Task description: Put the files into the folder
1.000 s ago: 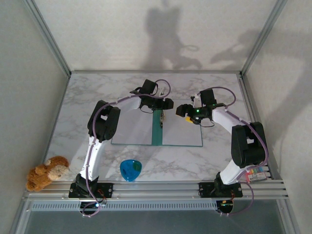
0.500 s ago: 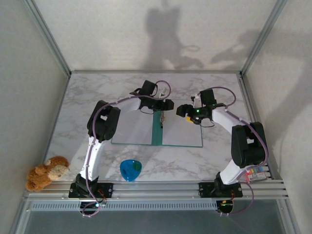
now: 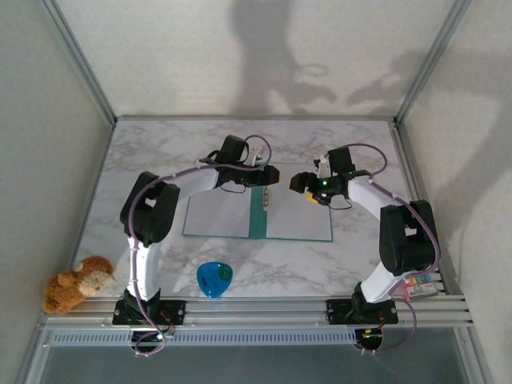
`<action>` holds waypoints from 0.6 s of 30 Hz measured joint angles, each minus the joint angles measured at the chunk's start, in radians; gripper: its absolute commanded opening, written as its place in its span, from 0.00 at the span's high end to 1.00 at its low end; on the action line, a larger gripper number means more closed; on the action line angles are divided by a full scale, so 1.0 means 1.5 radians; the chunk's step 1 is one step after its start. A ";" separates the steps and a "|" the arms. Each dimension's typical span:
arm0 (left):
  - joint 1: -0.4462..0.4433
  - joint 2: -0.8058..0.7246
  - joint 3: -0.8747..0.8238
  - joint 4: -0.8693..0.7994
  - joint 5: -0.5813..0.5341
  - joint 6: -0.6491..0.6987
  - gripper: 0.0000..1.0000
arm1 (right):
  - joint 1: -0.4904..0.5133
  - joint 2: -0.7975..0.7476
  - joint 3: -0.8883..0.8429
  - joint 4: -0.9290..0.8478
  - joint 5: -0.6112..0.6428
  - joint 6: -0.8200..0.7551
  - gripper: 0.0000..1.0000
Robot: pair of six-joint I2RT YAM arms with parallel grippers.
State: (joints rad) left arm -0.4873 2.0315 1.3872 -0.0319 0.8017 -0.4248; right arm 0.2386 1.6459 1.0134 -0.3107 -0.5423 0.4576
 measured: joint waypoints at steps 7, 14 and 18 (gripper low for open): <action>0.002 -0.076 -0.070 0.013 -0.013 -0.027 0.20 | 0.000 0.000 0.000 -0.016 -0.001 0.000 0.20; 0.065 -0.212 -0.143 -0.020 -0.101 -0.033 0.27 | 0.007 0.000 0.000 -0.015 -0.017 0.014 0.20; 0.121 -0.260 -0.201 -0.040 -0.169 -0.033 0.32 | 0.022 0.000 0.002 -0.020 -0.019 0.031 0.21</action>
State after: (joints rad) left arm -0.3054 1.6417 1.0859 -0.0917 0.5488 -0.4736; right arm 0.2710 1.6455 1.0161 -0.3401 -0.5705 0.5037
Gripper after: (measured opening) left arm 0.694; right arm 0.792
